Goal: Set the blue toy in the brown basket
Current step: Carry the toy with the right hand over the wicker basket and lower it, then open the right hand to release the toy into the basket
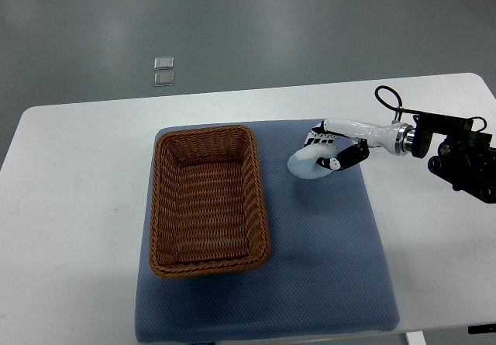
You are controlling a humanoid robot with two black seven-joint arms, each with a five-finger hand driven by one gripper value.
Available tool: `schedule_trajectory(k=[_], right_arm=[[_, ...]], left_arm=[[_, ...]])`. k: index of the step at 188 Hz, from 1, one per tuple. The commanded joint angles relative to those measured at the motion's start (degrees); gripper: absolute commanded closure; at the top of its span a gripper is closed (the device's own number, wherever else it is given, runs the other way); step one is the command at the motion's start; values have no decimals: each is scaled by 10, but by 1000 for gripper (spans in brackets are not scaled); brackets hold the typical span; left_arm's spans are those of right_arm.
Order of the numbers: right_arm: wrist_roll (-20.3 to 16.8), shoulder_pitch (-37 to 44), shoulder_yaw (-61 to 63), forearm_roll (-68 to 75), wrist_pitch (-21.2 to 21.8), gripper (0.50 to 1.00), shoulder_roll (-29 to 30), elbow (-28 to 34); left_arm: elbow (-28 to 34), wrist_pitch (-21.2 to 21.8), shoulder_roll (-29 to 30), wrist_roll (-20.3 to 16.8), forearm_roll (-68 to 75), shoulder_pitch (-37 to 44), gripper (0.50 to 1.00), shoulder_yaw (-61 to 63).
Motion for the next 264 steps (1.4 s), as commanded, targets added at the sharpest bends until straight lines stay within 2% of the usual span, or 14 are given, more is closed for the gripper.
schedule_trajectory(k=[1, 44, 88, 99, 122, 166, 183, 188, 189, 192, 200, 211, 218, 264], right_arm=[[12, 13, 25, 9, 8, 1000, 6, 4], [22, 55, 43, 19, 46, 1000, 38, 18], [14, 88, 35, 11, 46, 1000, 110, 16], [4, 90, 31, 10, 46, 1000, 132, 16], [-50, 90, 13, 5, 45, 996, 166, 16], [-55, 91, -15, 2, 42, 991, 204, 12], [-55, 89, -21, 2, 42, 881, 208, 11], [-55, 89, -23, 3, 42, 787, 210, 11], [-55, 89, -23, 3, 42, 787, 210, 11], [-55, 87, -25, 4, 43, 718, 211, 11], [-55, 86, -26, 4, 46, 646, 211, 11], [-55, 85, -26, 6, 50, 630, 210, 11], [-55, 83, -25, 8, 51, 591, 210, 11], [-53, 81, 13, 55, 61, 587, 184, 13]], left_arm=[[0, 0, 0, 0, 0, -1, 500, 0], [0, 0, 0, 0, 0, 0, 500, 0], [0, 0, 0, 0, 0, 0, 500, 0], [0, 0, 0, 0, 0, 0, 500, 0], [0, 0, 0, 0, 0, 0, 500, 0], [0, 0, 0, 0, 0, 0, 500, 0], [0, 0, 0, 0, 0, -1, 500, 0], [0, 0, 0, 0, 0, 0, 500, 0], [0, 0, 0, 0, 0, 0, 500, 0], [0, 0, 0, 0, 0, -1, 500, 0], [0, 1, 0, 0, 0, 0, 500, 0], [0, 0, 0, 0, 0, 0, 500, 0], [0, 0, 0, 0, 0, 0, 500, 0], [0, 1, 0, 0, 0, -1, 500, 0]])
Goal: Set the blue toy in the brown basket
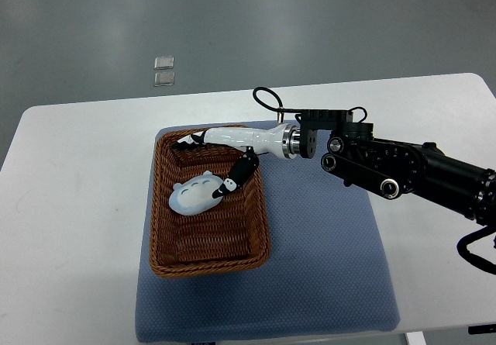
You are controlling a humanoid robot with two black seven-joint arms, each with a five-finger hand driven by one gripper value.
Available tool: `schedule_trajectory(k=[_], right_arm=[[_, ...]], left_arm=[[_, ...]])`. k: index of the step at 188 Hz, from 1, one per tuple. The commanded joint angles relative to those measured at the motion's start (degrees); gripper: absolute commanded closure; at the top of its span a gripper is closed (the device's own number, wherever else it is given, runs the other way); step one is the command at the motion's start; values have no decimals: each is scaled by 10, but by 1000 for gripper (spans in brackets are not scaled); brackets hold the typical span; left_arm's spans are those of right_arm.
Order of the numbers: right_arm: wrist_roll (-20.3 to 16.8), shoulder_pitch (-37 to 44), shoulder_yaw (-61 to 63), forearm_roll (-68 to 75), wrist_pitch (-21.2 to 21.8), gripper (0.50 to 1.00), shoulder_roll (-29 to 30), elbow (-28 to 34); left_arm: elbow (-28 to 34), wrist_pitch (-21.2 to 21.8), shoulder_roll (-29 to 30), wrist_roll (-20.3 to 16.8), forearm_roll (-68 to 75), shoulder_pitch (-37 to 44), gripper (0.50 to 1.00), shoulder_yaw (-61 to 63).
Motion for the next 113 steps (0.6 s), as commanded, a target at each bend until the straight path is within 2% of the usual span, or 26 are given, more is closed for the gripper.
schedule_trajectory(k=[1, 13, 34, 66, 77, 113], right_arm=[[1, 0, 21, 28, 11, 587, -17, 0], [-1, -1, 37, 50, 22, 587, -27, 0], [-3, -7, 51, 94, 69, 589, -48, -4], [-6, -46, 73, 232, 89, 587, -80, -15], [-23, -56, 84, 287, 93, 589, -89, -23], [-126, -79, 107, 541, 122, 587, -112, -73]], left_arm=[[0, 0, 0, 0, 0, 0, 500, 0], [0, 0, 0, 0, 0, -1, 500, 0], [0, 0, 0, 0, 0, 0, 500, 0], [0, 1, 0, 0, 0, 0, 500, 0], [0, 0, 0, 0, 0, 0, 500, 0], [0, 0, 0, 0, 0, 0, 500, 0]])
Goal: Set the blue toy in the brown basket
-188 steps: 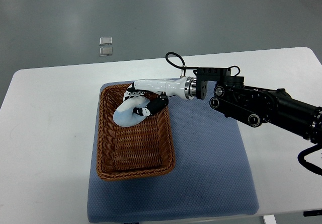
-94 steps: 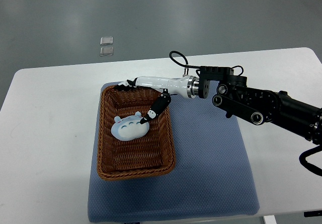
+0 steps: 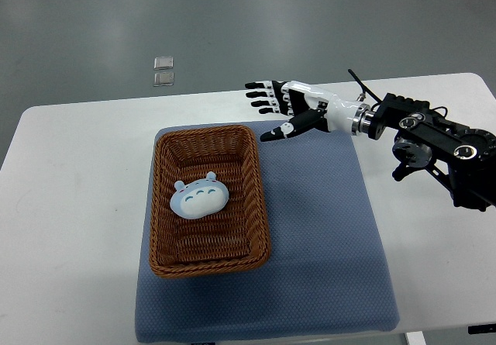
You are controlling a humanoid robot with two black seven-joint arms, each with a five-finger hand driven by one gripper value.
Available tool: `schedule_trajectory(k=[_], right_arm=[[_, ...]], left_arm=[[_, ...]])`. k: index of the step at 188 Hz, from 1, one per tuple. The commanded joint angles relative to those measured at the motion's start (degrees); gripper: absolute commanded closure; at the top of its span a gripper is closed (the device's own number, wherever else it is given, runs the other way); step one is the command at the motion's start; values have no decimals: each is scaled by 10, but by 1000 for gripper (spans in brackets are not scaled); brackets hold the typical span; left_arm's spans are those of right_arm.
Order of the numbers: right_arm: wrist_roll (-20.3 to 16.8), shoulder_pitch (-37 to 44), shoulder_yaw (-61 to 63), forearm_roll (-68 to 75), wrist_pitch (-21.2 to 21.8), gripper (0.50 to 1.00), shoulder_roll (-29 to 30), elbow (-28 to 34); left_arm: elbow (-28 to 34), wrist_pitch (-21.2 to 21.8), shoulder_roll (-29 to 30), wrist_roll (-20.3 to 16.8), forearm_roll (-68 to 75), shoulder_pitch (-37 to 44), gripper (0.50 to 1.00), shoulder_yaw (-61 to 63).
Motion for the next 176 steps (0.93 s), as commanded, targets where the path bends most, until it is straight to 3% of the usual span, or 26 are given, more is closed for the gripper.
schedule_trajectory(k=[1, 19, 32, 79, 176], right_arm=[[-57, -9, 4, 143, 18, 587, -12, -25], [-106, -25, 1, 252, 19, 589, -22, -38], [-119, -38, 4, 308, 13, 587, -23, -40], [-117, -56, 11, 398, -19, 587, -24, -62], [-114, -60, 38, 398, -10, 587, -16, -93]], left_arm=[[0, 0, 0, 0, 0, 0, 500, 0], [0, 0, 0, 0, 0, 0, 500, 0], [0, 0, 0, 0, 0, 0, 500, 0], [0, 0, 0, 0, 0, -1, 500, 0], [0, 0, 0, 0, 0, 0, 500, 0]])
